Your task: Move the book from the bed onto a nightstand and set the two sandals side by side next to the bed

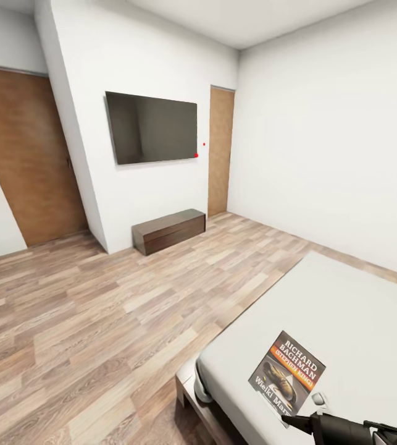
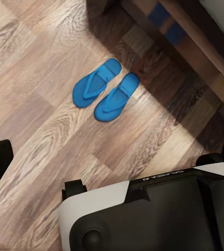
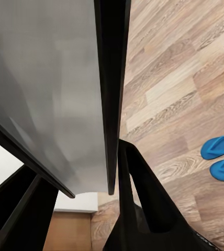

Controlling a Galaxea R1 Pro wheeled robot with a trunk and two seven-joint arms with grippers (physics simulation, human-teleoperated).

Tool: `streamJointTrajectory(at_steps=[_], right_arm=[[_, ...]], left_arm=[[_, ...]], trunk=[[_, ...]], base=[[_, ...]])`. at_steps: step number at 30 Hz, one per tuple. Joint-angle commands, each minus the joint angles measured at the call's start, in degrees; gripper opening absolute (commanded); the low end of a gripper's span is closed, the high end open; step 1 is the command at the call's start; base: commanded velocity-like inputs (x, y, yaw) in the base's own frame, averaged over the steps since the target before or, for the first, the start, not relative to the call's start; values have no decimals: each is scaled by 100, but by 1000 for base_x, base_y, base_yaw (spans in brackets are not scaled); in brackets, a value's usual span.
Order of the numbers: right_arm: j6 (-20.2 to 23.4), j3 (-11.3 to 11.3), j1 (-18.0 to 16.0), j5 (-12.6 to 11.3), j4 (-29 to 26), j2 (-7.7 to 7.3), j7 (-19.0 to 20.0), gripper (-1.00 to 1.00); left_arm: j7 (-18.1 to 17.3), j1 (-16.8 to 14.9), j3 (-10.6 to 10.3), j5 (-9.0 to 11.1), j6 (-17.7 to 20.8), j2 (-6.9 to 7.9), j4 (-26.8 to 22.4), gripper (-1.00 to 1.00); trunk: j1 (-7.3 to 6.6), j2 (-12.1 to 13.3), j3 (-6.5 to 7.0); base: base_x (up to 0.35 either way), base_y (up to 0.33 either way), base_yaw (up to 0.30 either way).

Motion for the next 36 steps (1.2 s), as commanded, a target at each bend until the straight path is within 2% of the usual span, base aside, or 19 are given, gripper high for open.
streamJointTrajectory(at_steps=[1,5,10,23,36], right_arm=[[61,36,-5,-62,-5,-4,-59,-100],[61,38,-5,-62,-5,24,-287,-100],[62,39,-5,-62,-5,34,-380,-100],[45,41,-5,-62,-5,38,-357,-100],[44,41,-5,-62,-5,39,-362,-100]], left_arm=[[-12,-7,41,-60,-28,1,7,100],[-12,-7,41,-56,-28,1,7,100],[-10,-7,41,-52,-28,1,5,100],[-7,-7,41,-50,-28,1,6,100],[-3,-7,41,-50,-35,1,3,100]], trunk=[[4,-14,-14],[4,-14,-14],[4,-14,-14],[4,-14,26],[4,-14,134]], base=[[0,0,284],[0,0,287],[0,0,289],[0,0,264],[0,0,138]])
